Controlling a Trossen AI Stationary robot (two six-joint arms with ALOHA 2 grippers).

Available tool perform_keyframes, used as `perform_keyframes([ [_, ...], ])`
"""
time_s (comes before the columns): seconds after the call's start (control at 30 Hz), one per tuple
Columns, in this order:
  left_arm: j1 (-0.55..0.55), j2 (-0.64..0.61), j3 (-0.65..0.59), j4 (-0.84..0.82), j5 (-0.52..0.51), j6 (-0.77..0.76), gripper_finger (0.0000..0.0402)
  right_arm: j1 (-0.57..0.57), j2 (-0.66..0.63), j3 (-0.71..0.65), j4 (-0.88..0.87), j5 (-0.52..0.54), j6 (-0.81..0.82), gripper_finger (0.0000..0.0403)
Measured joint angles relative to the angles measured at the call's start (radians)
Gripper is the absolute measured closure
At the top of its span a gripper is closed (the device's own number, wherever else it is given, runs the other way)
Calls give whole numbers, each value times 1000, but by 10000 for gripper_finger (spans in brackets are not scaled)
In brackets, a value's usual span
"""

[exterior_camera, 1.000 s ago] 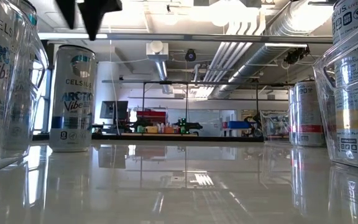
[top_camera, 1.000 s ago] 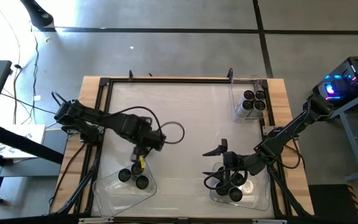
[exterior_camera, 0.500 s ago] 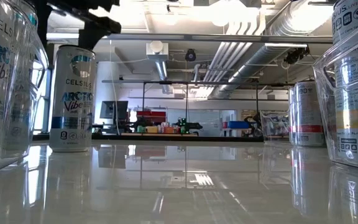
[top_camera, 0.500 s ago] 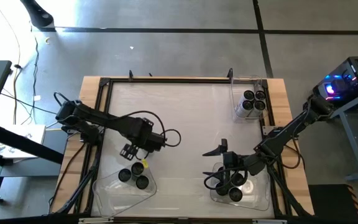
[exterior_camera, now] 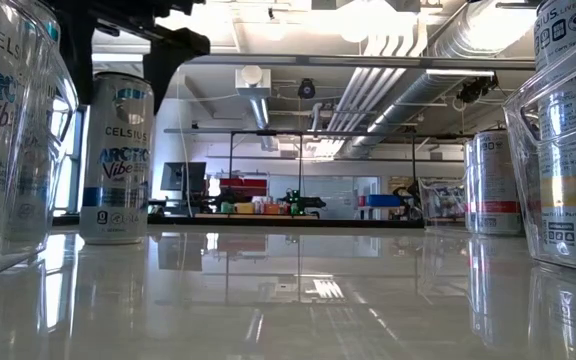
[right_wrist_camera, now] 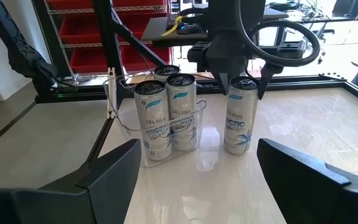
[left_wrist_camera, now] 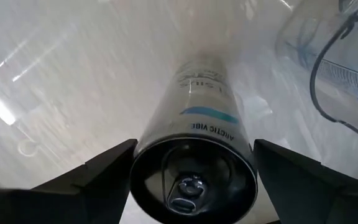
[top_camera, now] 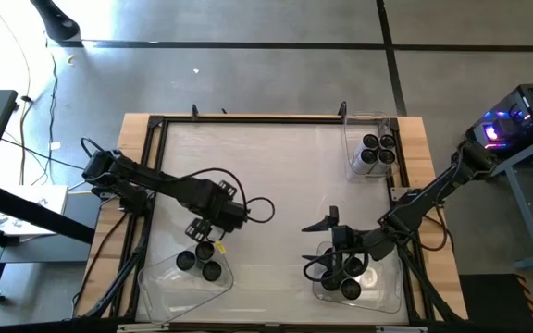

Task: Sort soda cans
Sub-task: Put the white-blue soda can into the bottom left transparent bin

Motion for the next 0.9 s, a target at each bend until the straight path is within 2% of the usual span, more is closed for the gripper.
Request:
perform_keyframes([
  [0.23,2,0,0,3,-1,-82,125,0,0,0,0,0,7,85],
  [0.37,10,0,4,3,0,-231,155,0,0,0,0,0,8,85],
  [0.5,30,-6,65,-2,-38,-360,155,0,0,0,0,0,8,85],
  [0.7,36,-34,318,-4,-132,-473,155,0,0,0,0,0,8,85],
  [0.8,12,-37,481,57,-97,-503,155,1,0,0,1,0,8,85],
  [0.9,-37,-38,607,127,2,-505,155,1,0,0,0,0,8,85],
])
